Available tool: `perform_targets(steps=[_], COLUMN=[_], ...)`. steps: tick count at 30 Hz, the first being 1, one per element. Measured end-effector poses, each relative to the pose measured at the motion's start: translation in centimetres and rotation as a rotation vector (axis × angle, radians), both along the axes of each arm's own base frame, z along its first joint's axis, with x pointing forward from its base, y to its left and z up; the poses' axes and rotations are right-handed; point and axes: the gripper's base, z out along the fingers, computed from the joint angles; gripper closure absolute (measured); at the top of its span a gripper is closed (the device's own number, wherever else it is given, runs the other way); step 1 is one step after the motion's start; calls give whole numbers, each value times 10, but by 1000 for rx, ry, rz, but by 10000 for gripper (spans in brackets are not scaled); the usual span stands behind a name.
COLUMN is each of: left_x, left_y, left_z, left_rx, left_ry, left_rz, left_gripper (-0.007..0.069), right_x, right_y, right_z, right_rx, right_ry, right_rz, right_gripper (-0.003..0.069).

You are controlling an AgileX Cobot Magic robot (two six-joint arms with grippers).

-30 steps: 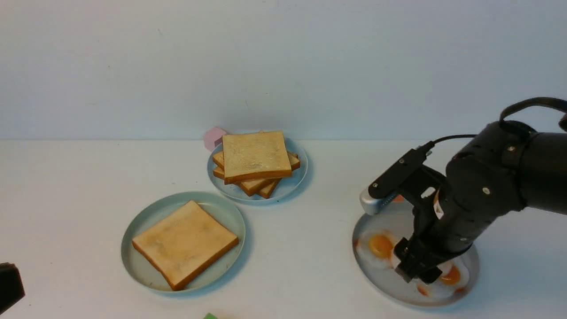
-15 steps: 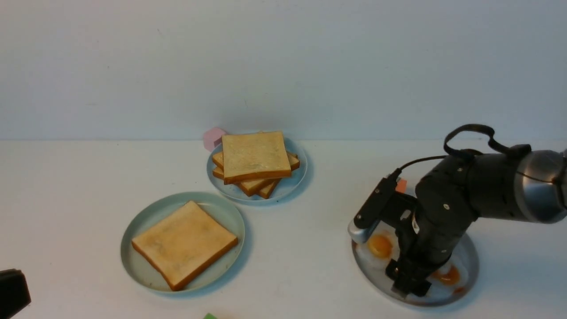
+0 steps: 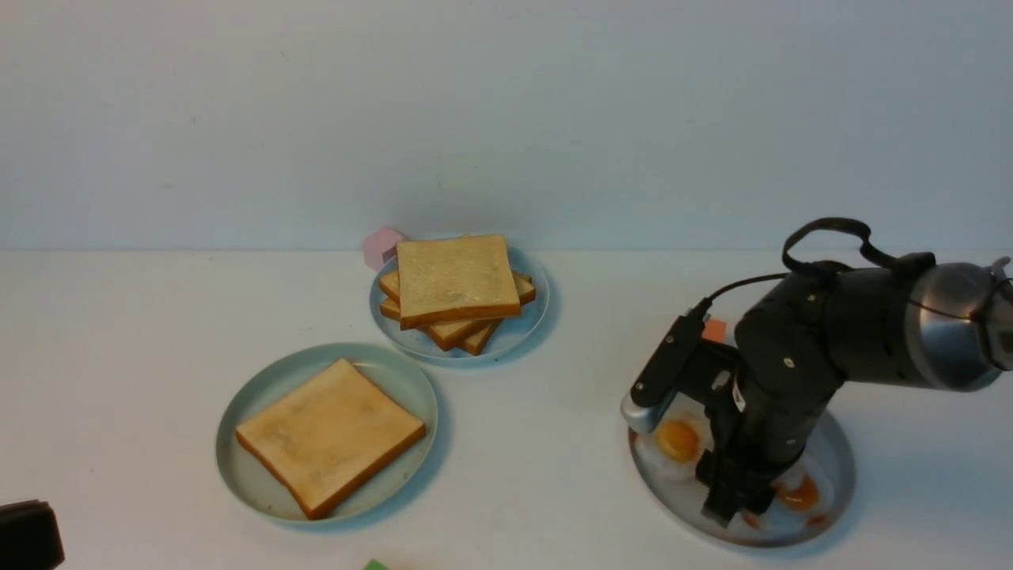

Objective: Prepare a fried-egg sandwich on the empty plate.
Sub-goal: Use the right arm to grab a fried egg, then use the right arm to place the fried egg on the slice of bread in the middle

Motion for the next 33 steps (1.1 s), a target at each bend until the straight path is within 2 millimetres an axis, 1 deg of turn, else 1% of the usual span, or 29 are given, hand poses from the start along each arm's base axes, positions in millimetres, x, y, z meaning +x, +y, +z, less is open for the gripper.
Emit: perform_targets(steps=[4, 6, 7, 8, 9, 10, 11, 12, 14, 19, 23, 24, 25, 26, 27, 28, 29, 30, 31, 32, 33], left_x=[0, 0, -1, -1, -1, -1, -1, -1, -1, -1, -1, 0, 0, 1, 1, 2, 2, 3, 3, 4, 5], left_y=[0, 1, 1, 1, 1, 1, 1, 1, 1, 1, 1, 2, 3, 4, 4, 5, 5, 6, 6, 7, 8], left_z=[-2, -3, -4, -4, -4, -4, -4, -4, -4, -4, -5, -6, -6, -6, -6, -6, -6, -5, -5, -5, -4], left_rx=[13, 22, 27, 30, 30, 30, 30, 31, 31, 31, 44, 58, 73, 85, 87, 104, 104, 115, 116, 122, 132], left_ry=[16, 26, 32, 35, 36, 36, 36, 37, 37, 38, 43, 40, 32, 24, 23, 6, 6, -14, -16, -30, -42], left_rz=[1, 1, 2, 2, 2, 2, 2, 2, 2, 1, 6, 12, 20, 27, 28, 40, 40, 50, 51, 57, 68], left_gripper=[638, 638, 638, 638, 638, 638, 638, 638, 638, 638, 638, 638, 638, 638, 638, 638, 638, 638, 638, 638, 638], right_x=[1, 1, 0, 0, 0, 0, 0, -1, -4, -5, -8, -10, -13, -16, -17, -24, -25, -35, -36, -41, -50], right_y=[0, 0, -1, -1, -1, -1, -1, -2, -3, -3, 1, 7, 15, 22, 23, 41, 43, 68, 72, 85, 111], right_z=[4, 14, 21, 32, 39, 40, 48, 56, 60, 61, 75, 87, 104, 115, 117, 138, 138, 156, 157, 164, 168], right_rx=[-9, -8, -5, 4, 10, 11, 18, 27, 30, 24, 35, 48, 73, 92, 96, 144, 144, 202, 208, 242, 296], right_ry=[5, 2, -2, -20, -33, -36, -51, -63, -58, -50, -70, -94, -128, -153, -159, -203, -202, -235, -236, -246, -243], right_rz=[1, -9, -15, -19, -21, -21, -23, -27, -34, -36, -46, -52, -54, -51, -49, -33, -26, 18, 24, 42, 88], right_gripper=[184, 224, 293, 423, 505, 523, 586, 605, 598, 598, 598, 598, 598, 598, 598, 598, 598, 598, 598, 598, 598])
